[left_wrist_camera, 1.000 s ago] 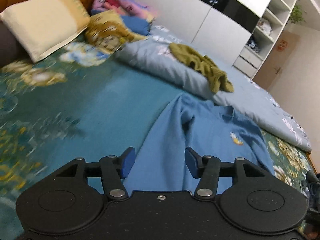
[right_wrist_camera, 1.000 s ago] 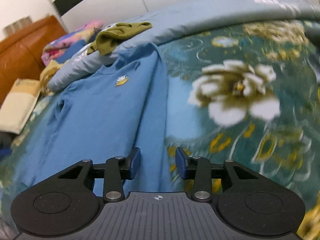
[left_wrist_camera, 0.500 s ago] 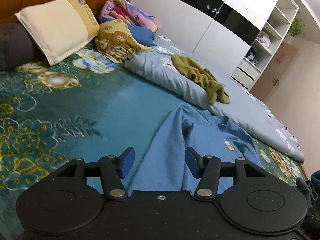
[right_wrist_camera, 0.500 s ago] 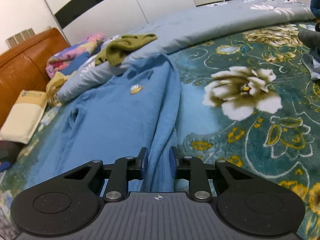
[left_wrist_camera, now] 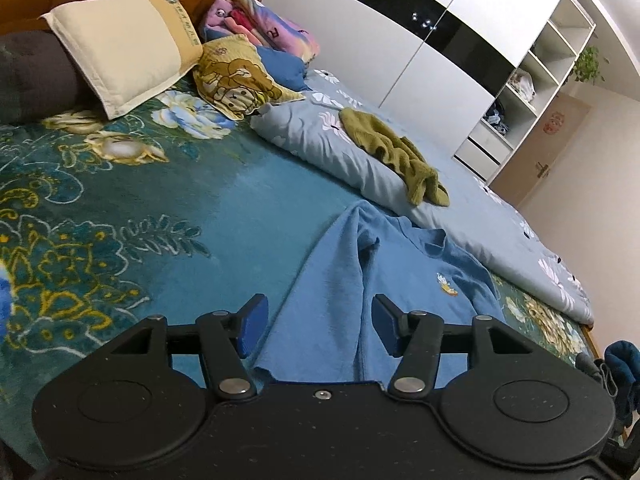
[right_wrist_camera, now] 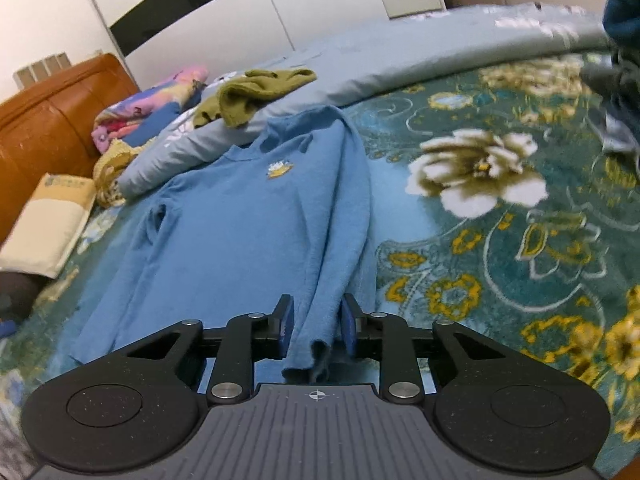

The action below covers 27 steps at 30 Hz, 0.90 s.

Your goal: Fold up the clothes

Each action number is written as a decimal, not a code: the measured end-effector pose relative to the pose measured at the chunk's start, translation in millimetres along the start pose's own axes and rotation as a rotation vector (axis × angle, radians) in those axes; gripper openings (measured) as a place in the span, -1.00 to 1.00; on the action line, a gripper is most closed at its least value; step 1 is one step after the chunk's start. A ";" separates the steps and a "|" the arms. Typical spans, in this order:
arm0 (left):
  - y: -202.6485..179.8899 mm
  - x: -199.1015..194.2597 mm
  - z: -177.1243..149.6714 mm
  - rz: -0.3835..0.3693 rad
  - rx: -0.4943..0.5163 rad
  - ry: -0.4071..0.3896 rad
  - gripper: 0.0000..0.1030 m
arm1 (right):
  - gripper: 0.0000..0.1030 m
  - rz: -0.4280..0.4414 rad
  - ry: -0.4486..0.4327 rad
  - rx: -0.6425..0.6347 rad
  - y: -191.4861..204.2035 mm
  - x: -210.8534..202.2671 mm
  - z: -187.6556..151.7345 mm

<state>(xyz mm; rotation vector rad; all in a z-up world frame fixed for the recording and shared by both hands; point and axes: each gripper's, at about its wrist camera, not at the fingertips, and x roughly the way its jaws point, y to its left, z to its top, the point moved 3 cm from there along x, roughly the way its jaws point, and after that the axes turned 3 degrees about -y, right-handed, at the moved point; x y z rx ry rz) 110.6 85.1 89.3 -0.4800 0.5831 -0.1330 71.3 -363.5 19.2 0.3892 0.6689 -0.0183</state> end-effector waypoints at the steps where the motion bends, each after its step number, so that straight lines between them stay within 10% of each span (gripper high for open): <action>1: 1.0 -2.3 -0.1 0.000 0.000 -0.002 0.09 | -0.53 0.006 0.003 -0.005 1.4 -0.4 -0.6; 9: 10.6 -9.6 -12.2 0.017 0.005 0.030 0.15 | -0.54 0.005 0.031 0.017 0.7 17.0 -6.1; 11: 16.7 -6.3 -15.4 0.036 0.004 0.043 0.17 | -0.91 0.011 0.033 0.075 -7.2 23.0 -5.2; 15: 24.7 10.9 -16.6 0.086 -0.015 0.072 0.17 | -0.93 -0.003 0.012 0.052 -20.0 24.9 15.7; 27: 12.7 75.9 -21.9 0.143 0.019 0.158 0.20 | -0.95 -0.516 -0.192 -0.228 -129.0 16.5 180.1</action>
